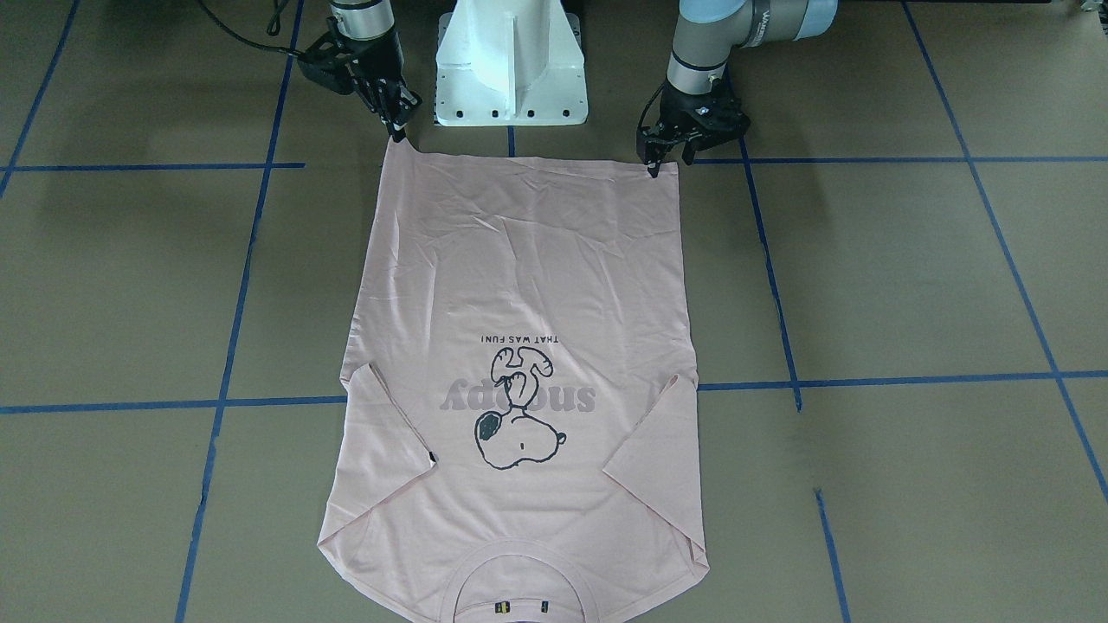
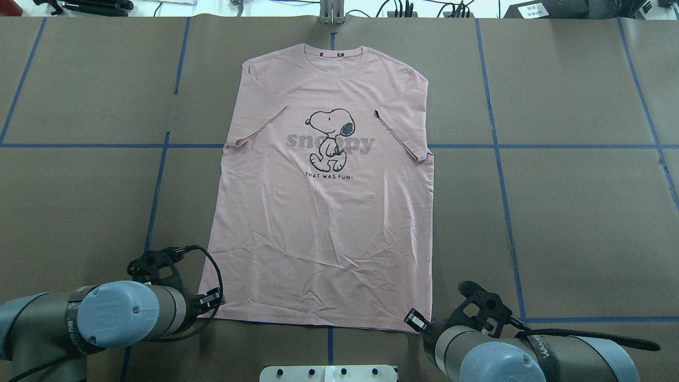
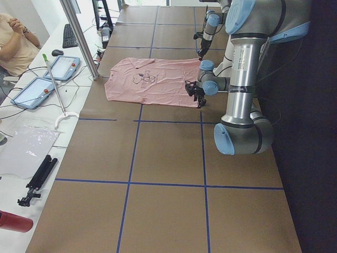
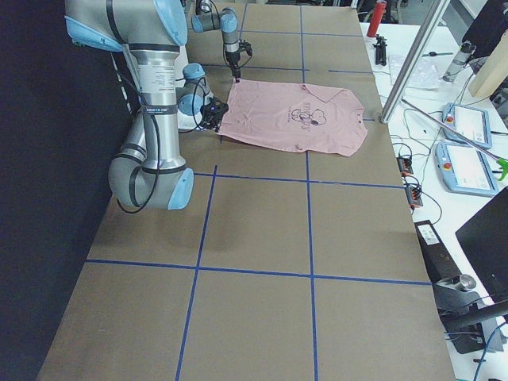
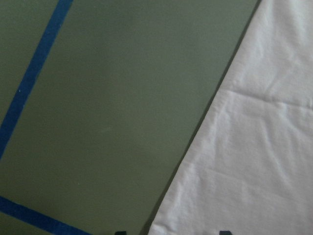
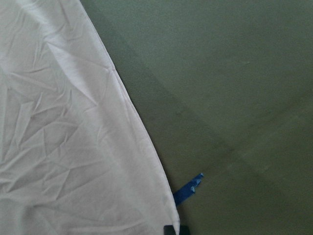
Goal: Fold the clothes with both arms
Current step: 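Grasp both hem corners nearest the robot with left and right grippers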
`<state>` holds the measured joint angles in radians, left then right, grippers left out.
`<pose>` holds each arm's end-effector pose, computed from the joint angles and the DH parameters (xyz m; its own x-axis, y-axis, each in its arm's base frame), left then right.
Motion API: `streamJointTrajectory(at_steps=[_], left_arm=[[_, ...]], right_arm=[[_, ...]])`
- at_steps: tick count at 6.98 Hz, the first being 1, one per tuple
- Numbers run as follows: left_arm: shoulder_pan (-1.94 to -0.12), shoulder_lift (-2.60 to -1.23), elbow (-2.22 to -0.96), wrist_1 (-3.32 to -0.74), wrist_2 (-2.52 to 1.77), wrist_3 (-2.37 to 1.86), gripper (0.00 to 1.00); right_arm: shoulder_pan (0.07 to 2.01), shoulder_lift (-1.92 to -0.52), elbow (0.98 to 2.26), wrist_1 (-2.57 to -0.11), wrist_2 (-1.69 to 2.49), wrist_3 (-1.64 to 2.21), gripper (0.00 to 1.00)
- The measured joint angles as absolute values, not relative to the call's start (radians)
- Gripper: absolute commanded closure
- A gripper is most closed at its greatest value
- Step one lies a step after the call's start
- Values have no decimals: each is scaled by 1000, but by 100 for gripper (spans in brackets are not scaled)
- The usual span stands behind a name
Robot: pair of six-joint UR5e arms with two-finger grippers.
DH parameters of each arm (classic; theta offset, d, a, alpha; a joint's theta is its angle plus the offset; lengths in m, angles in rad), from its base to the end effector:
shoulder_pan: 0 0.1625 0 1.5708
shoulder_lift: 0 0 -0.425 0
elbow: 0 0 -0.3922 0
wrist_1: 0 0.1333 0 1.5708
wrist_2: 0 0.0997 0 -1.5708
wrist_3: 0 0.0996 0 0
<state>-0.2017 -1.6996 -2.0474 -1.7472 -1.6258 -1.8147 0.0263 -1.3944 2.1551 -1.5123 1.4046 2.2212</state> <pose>0.4818 -0.2290 0.3611 0.6355 -0.3761 -0.6743 0.3252 0.9225 -0.2080 -0.4944 -0.1628 0.3047 0.4544 0.6093 0.6498 -0.5301 0.7712 -0.3525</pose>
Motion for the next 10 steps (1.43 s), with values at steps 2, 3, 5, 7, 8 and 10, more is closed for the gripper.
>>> streamJointTrajectory(at_steps=[2,3,5,7,8,10], left_arm=[[-201,-1700,-2041,-1747,-1631,-1815,53],[-201,-1700,-2040,-1747,-1636,-1815,70],[-201,-1699,-2038,-1747,-1643,-1815,100],[-202,-1699,-2046,-1747,-1676,-1814,100],[-202,-1699,-2066,-1747,-1705,-1814,100],[-184,-1700,-2153,-1715,-1725,-1899,100]], right_arm=[[27,-1394,2155,-1512,1405,2221,100],[27,-1394,2155,-1512,1406,2220,100],[28,-1394,2155,-1512,1407,2220,100],[31,-1395,2162,-1512,1412,2214,100],[33,-1397,2166,-1511,1417,2210,100],[37,-1424,2214,-1513,1430,2208,100]])
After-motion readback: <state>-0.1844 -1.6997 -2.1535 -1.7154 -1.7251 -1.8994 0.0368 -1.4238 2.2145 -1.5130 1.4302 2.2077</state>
